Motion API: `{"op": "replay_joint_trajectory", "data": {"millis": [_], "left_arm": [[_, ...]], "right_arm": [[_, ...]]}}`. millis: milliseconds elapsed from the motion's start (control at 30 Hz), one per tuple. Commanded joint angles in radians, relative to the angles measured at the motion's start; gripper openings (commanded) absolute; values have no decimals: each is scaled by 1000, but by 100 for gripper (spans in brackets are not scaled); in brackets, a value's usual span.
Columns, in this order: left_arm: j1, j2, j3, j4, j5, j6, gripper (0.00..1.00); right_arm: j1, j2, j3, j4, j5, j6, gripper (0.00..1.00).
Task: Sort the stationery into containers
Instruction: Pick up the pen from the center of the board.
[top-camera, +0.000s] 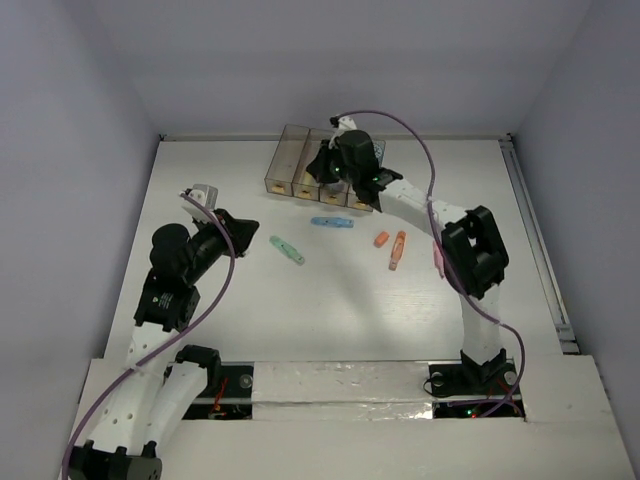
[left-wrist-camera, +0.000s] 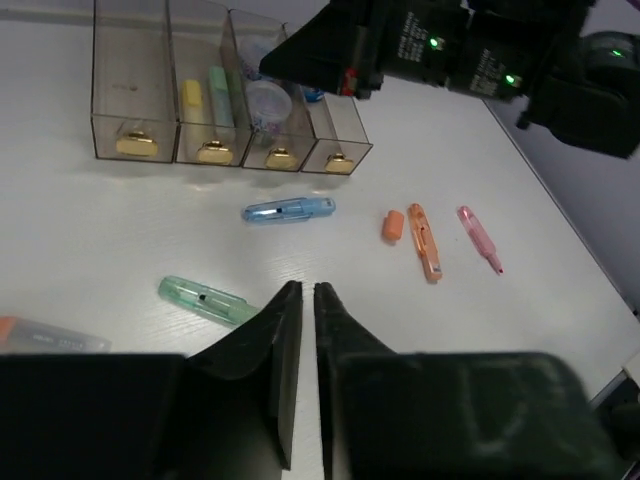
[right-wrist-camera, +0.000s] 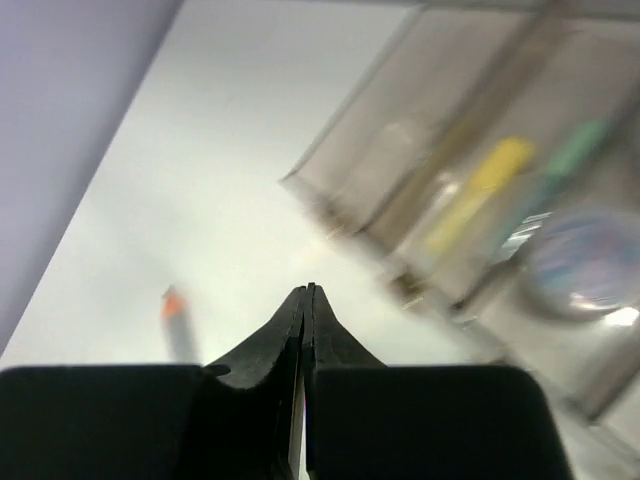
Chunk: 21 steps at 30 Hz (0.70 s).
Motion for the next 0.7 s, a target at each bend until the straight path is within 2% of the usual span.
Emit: {"op": "replay_joint_trajectory", "data": {"millis": [0,100,133,233,333,667], "left_arm": [[9,-8,55,23,-28,7,1],[9,-8,55,23,-41,5,0],[9,-10,57,23,-44,5,0],[19,-22,58,23,-62,7,0],[19,-40,57,24,-84,5,0],[28,-47,58,0,-90,4,0]], "right_arm": [[111,-68,-89,-10,-99,-111,5],[177,-42,-51,-180,-98,-194,29],[194,-20,-36,-213,-86,-214,47],[243,12,19,-314,-72,-291,73],[268,61,65,-377,-35,-318,78],[286,132,104,-406,22,-332,80]]}}
